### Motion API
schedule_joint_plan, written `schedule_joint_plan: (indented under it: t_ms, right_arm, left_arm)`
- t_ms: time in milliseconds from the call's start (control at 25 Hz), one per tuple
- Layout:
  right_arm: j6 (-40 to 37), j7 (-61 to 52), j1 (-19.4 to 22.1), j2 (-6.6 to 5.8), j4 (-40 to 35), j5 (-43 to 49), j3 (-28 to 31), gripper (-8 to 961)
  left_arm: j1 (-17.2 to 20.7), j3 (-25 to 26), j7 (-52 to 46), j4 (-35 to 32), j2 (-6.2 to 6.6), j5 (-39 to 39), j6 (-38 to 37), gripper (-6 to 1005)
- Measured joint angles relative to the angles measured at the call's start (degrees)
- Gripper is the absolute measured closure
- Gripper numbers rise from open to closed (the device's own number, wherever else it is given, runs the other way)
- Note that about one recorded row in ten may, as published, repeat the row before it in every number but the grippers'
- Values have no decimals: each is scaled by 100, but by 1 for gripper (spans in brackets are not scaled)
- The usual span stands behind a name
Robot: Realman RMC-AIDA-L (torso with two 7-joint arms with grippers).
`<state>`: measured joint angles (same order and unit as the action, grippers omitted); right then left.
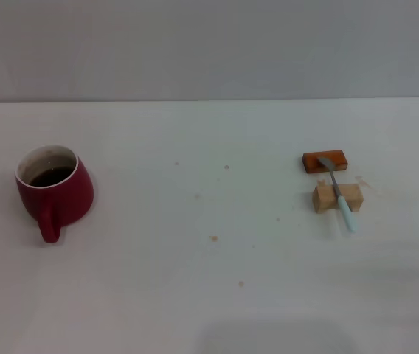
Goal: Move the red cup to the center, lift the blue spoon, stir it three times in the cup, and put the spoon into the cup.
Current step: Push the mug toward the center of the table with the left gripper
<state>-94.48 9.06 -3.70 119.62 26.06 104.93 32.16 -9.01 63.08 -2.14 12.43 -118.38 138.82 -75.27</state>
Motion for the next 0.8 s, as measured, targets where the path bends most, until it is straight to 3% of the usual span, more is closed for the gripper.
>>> schedule_joint_plan:
  t_ms: [360,800]
  right_arm:
    - [-42,0,9,-9,12,0,-12,226]
    - [-159,0,66,-9,13,1,-41,231]
  left_arm:
    - [-310,-23,566,-69,1,19,477,731]
    - [-607,8,831,-225,10,23,673,904]
